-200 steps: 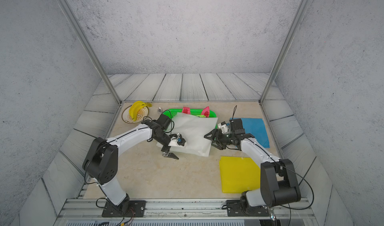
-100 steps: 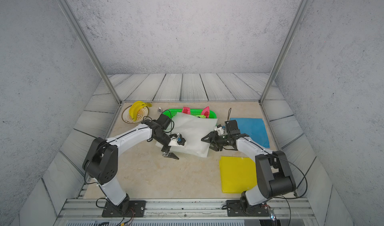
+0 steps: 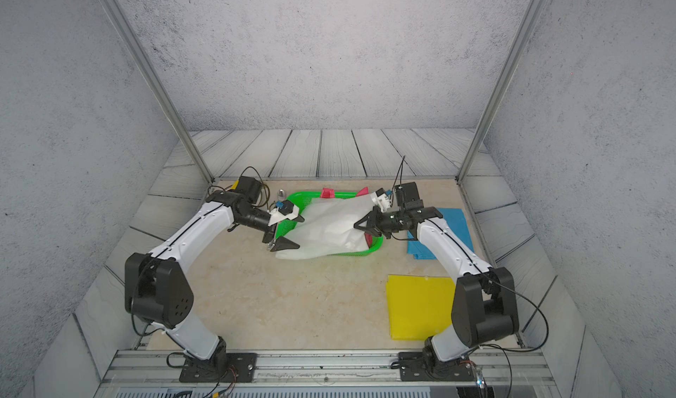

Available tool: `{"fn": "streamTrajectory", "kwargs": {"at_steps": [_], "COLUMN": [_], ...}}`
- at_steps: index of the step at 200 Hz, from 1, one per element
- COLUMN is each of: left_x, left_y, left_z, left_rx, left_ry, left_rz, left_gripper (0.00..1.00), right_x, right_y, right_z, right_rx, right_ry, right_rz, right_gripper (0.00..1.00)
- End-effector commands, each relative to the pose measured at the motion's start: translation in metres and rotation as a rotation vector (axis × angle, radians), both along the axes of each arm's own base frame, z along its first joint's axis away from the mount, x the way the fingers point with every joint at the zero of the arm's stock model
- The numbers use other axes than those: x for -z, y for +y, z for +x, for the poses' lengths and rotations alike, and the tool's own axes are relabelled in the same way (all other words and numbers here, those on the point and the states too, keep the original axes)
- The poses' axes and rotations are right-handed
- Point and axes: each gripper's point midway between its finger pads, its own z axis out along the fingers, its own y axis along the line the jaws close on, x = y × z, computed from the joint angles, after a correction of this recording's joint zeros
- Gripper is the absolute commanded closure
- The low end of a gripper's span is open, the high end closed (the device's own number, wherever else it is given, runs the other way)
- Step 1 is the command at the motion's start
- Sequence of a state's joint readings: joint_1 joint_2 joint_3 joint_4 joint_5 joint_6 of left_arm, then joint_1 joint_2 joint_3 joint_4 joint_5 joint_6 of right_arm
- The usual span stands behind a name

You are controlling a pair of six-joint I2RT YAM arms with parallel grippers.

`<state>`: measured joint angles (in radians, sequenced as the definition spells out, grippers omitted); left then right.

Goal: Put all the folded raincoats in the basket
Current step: Place the raincoat in the basket.

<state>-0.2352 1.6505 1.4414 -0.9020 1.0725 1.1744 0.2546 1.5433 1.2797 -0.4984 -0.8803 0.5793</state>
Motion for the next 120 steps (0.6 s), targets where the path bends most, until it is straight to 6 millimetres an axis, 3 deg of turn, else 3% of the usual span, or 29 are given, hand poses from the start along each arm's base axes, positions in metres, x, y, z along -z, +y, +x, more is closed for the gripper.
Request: {"fn": "streamTrajectory", "kwargs": {"at_steps": [1,24,79,120], "left_x": [-0.023,-0.023,-0.03,-0.046], "left_y": [0.005,0.019,0.044,0.064], "left_z": [0.003,0.022,0.034,0.043], "left_rx": [-0.067,-0.151,-0.241,-0.28], "left_ry": [0.056,0.058,0.073,0.075], "left_rz": [-0.08,-0.093,-0.158,-0.213], "left_gripper": [0.01,0.01,0.01,0.0], "right_x": [-0.016,-0.048,-0.111,-0.135], "right_y": [0.004,0.016,0.056,0.064], "right_z": [0.005,0.021,0.057,0.088], "right_rx": [-0.088,-0.122,-0.179,-0.156], "right_ry": [-0.101,-0.178,-0.392,-0.505], "right_rz": [-0.044,-0.004,0.105,0.124], "right_gripper": [1.0,1.0,1.0,1.0]}}
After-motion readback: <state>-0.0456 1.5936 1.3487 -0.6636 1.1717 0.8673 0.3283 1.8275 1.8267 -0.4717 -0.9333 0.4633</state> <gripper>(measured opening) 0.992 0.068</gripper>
